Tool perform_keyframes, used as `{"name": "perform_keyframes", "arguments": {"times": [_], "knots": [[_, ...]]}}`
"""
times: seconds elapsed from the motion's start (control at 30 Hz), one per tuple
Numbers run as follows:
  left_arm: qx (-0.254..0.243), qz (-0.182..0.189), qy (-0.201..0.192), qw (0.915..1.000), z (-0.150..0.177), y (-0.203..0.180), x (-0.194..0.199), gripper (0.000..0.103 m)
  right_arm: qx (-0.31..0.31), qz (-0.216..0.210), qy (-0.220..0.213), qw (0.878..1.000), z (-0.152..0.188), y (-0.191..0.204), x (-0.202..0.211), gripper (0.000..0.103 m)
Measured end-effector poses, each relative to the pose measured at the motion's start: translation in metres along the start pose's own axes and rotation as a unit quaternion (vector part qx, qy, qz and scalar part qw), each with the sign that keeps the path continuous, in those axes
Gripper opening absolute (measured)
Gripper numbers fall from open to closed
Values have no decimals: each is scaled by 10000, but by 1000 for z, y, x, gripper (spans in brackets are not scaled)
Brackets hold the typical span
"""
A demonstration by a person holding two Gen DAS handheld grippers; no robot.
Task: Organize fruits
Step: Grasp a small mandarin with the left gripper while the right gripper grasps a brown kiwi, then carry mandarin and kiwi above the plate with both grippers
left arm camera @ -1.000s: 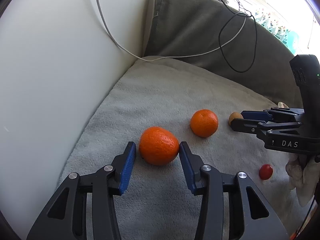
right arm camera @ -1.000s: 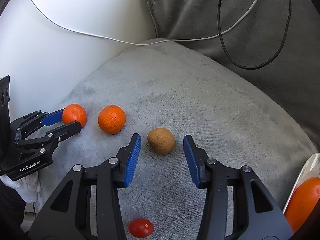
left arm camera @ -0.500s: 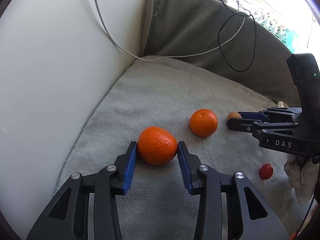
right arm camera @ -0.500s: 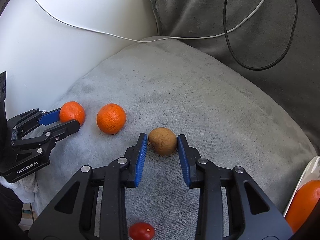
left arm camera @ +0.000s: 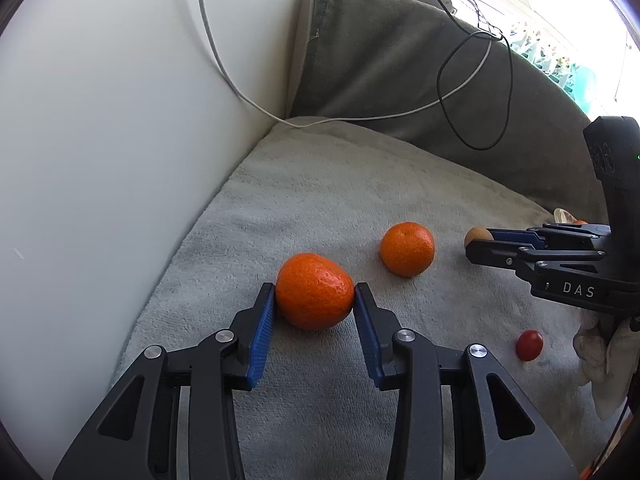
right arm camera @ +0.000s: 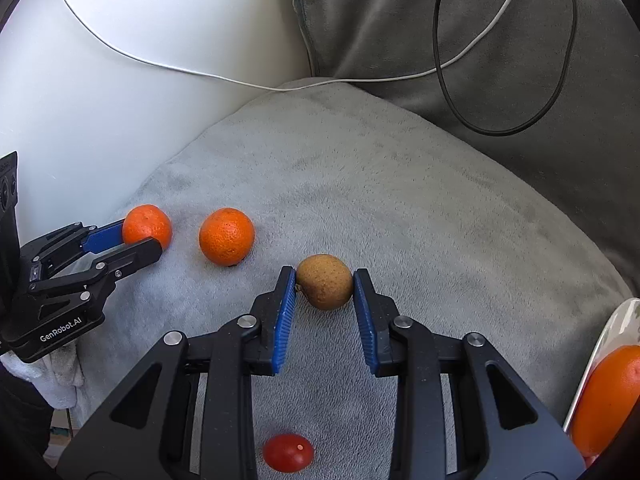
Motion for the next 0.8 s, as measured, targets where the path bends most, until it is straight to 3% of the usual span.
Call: {"name": "perform_keyframes", "arguments": {"times": [0.4, 0.8], "knots": [[-17, 173, -200, 9997, -6, -15, 22, 37, -264, 48, -494, 9984, 3, -14, 57, 31], [-322, 741, -344, 9961, -15, -77, 36, 37, -740, 524, -1046, 9904, 16, -72, 138, 31]]}}
Point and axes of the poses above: each gripper's, at about its wrist camera, not at the fingertips, and x roughly against the way its jaws point, y to its left, z to its underside, the point moved 6 cm from there along -x, roughly the way its jaws point, and after that the axes turned 10 degrees about -y, right-handed, at the moved point
